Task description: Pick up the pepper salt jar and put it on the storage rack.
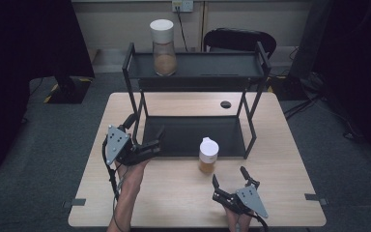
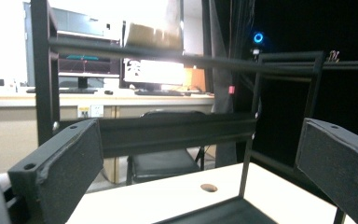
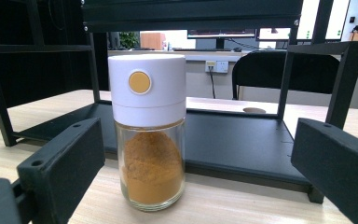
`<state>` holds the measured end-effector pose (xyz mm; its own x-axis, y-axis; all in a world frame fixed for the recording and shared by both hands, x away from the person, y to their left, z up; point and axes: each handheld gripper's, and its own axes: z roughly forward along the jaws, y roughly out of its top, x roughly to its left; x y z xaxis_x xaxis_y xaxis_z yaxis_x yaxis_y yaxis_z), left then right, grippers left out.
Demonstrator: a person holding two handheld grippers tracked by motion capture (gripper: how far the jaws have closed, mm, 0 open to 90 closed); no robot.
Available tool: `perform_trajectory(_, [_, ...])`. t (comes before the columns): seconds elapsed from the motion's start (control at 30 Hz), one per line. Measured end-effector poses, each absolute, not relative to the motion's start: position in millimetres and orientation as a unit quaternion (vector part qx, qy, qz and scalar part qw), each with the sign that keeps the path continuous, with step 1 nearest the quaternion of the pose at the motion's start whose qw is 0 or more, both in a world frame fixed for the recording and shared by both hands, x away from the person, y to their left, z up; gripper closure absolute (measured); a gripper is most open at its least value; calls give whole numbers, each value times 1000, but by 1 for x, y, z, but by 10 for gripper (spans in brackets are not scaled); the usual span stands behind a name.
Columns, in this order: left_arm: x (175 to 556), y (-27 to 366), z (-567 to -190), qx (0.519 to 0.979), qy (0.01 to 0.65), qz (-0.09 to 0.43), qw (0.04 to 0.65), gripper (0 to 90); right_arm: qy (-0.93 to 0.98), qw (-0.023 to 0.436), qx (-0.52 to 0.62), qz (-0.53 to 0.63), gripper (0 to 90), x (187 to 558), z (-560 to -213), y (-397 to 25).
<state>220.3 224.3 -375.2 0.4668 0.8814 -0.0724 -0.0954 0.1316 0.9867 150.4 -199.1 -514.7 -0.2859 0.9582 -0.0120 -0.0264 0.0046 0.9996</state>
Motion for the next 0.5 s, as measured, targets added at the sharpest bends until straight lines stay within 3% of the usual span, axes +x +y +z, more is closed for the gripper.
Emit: perform_trajectory(0.5, [194,234,-424,542,370,379,652,1,562,432,415,571,13,150,-515,-199])
